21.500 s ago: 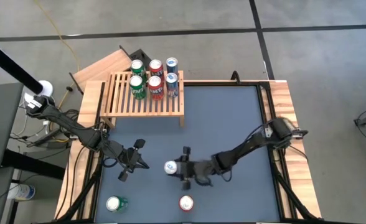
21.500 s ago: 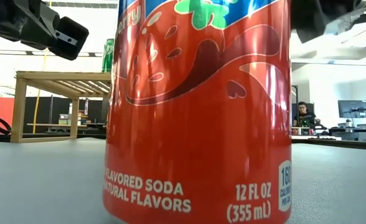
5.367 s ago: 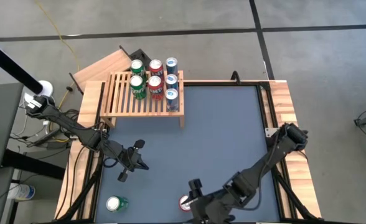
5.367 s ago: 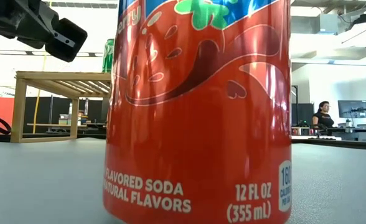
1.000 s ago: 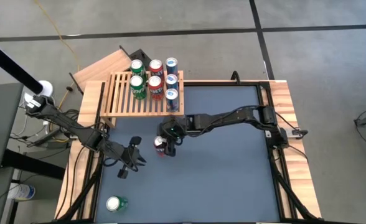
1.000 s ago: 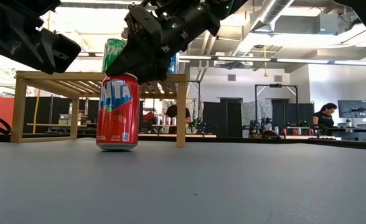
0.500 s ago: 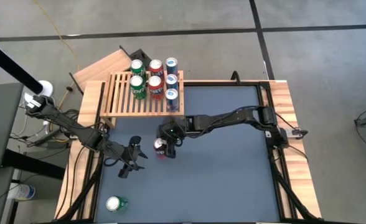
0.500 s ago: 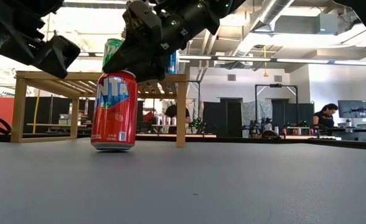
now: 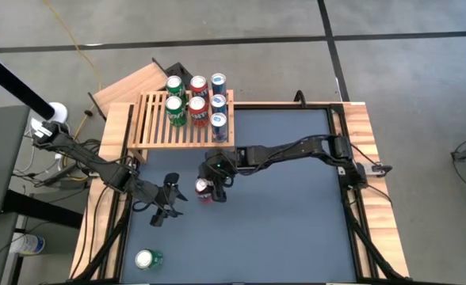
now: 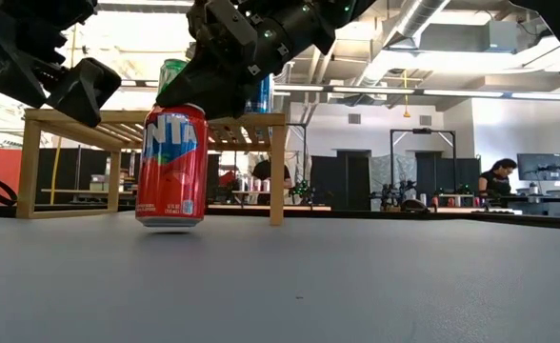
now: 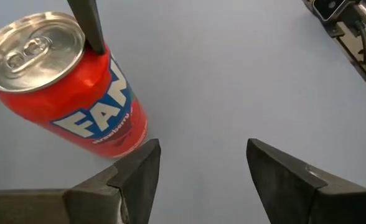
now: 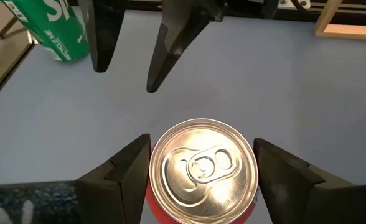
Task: Place canned beverage on shelf
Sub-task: Put the red soda can on the shelf aligned with the other red soda cans
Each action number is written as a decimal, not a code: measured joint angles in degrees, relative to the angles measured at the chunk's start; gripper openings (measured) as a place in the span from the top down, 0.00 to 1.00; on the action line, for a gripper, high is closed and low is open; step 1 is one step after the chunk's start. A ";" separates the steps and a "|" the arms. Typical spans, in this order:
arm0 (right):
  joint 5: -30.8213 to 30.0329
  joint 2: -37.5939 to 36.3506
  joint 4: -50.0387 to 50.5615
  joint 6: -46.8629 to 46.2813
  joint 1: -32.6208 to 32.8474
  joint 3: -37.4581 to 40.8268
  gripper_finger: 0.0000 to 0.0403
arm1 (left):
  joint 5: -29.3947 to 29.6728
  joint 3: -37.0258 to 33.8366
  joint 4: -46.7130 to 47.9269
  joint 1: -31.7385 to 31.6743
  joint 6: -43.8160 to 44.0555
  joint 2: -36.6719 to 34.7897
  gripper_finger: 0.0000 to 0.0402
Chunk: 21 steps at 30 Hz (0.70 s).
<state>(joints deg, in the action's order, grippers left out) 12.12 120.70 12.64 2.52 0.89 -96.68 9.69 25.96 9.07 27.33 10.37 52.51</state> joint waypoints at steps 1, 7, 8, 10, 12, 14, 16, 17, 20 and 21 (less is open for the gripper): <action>-0.01 0.00 0.02 0.61 0.00 0.00 0.36 | 0.00 0.00 0.31 0.00 0.03 0.00 0.43; 0.02 0.00 -0.11 2.21 0.00 0.00 0.36 | 0.07 0.02 0.76 0.00 0.37 0.00 0.43; 0.00 0.00 -0.08 2.97 0.00 0.00 0.36 | 0.07 0.02 0.76 0.00 0.39 0.00 0.43; 0.02 0.00 -0.26 3.43 0.00 0.00 0.34 | 0.09 0.02 0.76 0.00 0.39 0.00 0.43; 0.01 -0.04 -1.16 3.53 0.00 -0.14 0.32 | 0.09 0.02 0.76 0.00 0.42 0.00 0.43; -0.02 -0.17 -1.92 3.55 0.00 -0.18 0.28 | 0.11 0.02 0.79 0.00 0.42 0.00 0.43; 0.00 -0.17 -2.16 4.08 0.00 -0.18 0.24 | 0.11 0.02 1.06 0.00 0.44 0.00 0.43; -0.02 -0.17 -2.14 4.83 0.00 -0.18 0.22 | 0.14 0.02 1.19 0.00 0.42 0.00 0.43; -0.02 -0.16 -0.25 5.48 0.00 -1.64 0.17 | 0.17 0.02 1.78 0.00 0.42 0.00 0.43; -0.02 -0.11 1.20 5.53 -0.01 -3.00 0.16 | 0.19 0.02 2.00 0.00 0.42 0.00 0.43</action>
<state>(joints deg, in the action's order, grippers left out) 12.10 120.60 13.84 8.05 0.87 -99.68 9.88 25.98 11.06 27.33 10.79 52.51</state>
